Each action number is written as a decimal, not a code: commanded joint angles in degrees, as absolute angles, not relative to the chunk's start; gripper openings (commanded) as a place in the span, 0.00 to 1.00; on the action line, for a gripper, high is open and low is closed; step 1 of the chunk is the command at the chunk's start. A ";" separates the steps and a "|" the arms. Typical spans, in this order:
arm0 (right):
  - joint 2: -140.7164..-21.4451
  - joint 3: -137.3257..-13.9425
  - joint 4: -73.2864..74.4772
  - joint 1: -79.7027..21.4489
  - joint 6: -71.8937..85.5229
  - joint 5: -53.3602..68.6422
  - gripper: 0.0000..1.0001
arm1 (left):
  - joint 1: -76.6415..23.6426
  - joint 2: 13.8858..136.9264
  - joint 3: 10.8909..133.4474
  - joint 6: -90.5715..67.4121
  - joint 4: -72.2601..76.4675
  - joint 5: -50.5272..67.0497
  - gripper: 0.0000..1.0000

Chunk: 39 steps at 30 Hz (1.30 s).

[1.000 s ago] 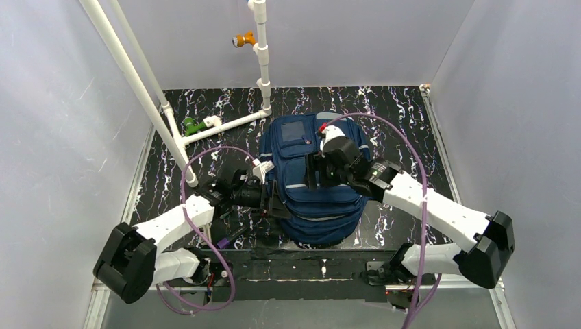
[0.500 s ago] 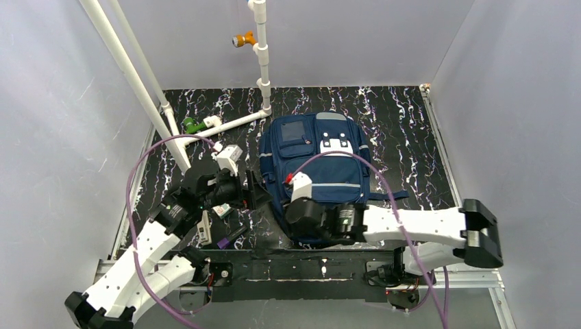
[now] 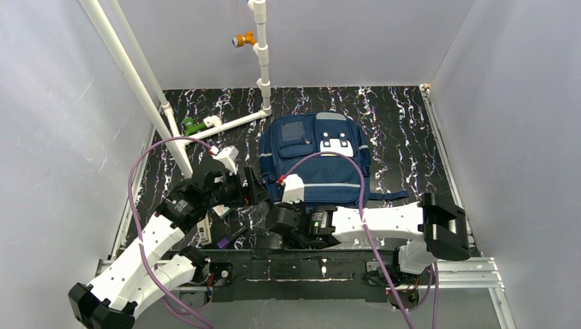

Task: Pack the student bag
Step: Zip the student bag at the center of the board.

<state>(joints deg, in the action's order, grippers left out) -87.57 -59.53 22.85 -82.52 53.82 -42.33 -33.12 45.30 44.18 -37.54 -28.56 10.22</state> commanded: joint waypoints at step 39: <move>-73.01 -52.86 10.61 -76.73 32.36 -27.42 0.01 | -34.52 72.01 40.17 -66.12 2.02 26.27 0.61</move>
